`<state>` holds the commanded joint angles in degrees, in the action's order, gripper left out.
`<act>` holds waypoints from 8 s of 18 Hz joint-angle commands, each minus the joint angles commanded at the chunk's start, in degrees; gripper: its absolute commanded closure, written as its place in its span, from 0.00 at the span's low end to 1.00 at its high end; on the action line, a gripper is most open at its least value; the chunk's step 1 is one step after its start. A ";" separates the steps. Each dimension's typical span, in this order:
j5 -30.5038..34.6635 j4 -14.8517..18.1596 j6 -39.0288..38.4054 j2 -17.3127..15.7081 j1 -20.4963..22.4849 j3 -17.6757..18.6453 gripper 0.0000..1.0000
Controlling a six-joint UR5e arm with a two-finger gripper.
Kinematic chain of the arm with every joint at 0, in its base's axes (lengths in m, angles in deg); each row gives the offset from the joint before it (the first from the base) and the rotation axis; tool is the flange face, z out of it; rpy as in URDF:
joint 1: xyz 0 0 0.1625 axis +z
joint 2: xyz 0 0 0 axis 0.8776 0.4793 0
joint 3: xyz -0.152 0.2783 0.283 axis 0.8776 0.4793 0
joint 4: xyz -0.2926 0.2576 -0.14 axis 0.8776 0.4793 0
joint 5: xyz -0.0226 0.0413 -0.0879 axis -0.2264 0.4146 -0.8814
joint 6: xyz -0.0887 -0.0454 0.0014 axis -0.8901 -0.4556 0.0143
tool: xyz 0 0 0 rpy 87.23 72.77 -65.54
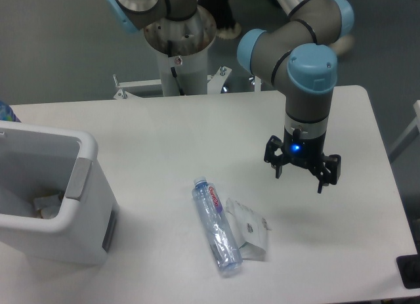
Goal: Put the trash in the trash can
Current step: 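Lower the open gripper toward the crumpled white paper beside the bottle, then close the gripper on the crumpled white paper, then lift the paper and carry it over the white trash bin, then open the gripper to drop the paper into the bin, then move the gripper back and lower it over the water bottle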
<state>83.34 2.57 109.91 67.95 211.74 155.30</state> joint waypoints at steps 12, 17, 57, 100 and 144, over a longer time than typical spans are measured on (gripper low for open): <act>-0.44 -5.43 -0.35 -0.26 -0.09 5.62 0.00; -0.53 -6.68 -0.17 2.54 -1.92 4.32 0.00; -0.53 -6.42 -24.17 13.54 -11.16 -3.25 1.00; -23.73 -6.42 -35.24 -10.28 -17.39 -6.59 1.00; -25.05 -5.89 -39.64 0.87 -9.76 -5.80 0.00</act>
<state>58.29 -3.32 70.27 68.81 201.99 149.49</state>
